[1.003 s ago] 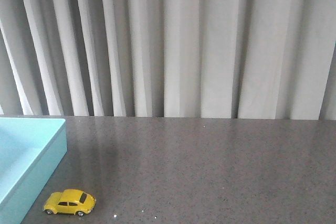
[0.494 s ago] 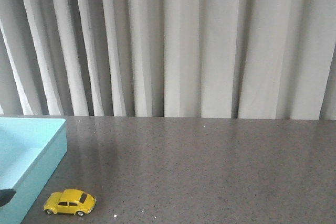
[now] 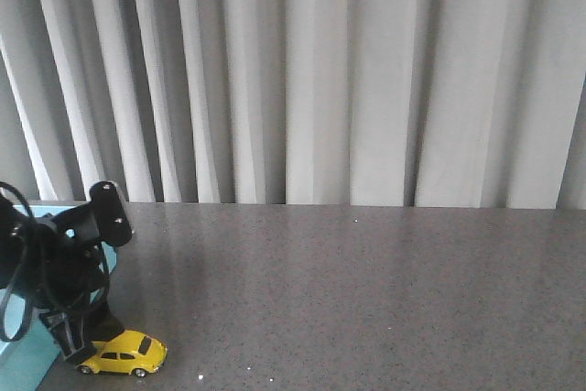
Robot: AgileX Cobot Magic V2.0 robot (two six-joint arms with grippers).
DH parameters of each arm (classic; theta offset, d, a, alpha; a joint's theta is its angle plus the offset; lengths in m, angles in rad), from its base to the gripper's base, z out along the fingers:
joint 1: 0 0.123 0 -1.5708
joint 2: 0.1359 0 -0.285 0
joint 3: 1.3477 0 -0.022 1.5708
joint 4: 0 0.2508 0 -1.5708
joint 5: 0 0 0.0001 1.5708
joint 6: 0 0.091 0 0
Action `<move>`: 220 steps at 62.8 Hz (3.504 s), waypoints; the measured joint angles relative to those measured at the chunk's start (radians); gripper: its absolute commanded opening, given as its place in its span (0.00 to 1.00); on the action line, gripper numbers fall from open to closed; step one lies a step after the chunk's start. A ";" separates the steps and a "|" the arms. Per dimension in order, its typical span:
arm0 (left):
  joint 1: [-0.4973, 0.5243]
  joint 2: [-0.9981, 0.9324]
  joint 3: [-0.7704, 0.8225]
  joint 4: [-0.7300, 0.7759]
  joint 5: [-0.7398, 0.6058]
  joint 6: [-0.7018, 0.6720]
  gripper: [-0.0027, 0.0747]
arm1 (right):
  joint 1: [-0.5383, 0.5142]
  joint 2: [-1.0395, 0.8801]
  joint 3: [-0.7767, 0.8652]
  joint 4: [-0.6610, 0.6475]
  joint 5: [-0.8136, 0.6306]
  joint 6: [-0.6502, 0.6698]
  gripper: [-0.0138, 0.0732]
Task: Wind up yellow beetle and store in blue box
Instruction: 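Lower the left gripper onto the yellow car and grasp it, then lift the car with the left gripper and move it over the box, then lower the car into the blue box, open the left gripper, withdraw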
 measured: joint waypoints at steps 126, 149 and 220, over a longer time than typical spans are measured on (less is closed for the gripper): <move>0.174 0.195 -0.596 -0.062 0.294 -0.375 0.34 | 0.000 0.000 0.000 0.000 0.000 0.000 0.74; 0.404 0.295 -0.602 0.076 0.288 -0.627 0.34 | 0.000 0.000 0.000 0.000 0.000 0.000 0.74; 0.324 0.320 -0.652 -0.020 0.304 -0.664 0.73 | 0.000 0.000 0.000 0.000 0.000 0.000 0.74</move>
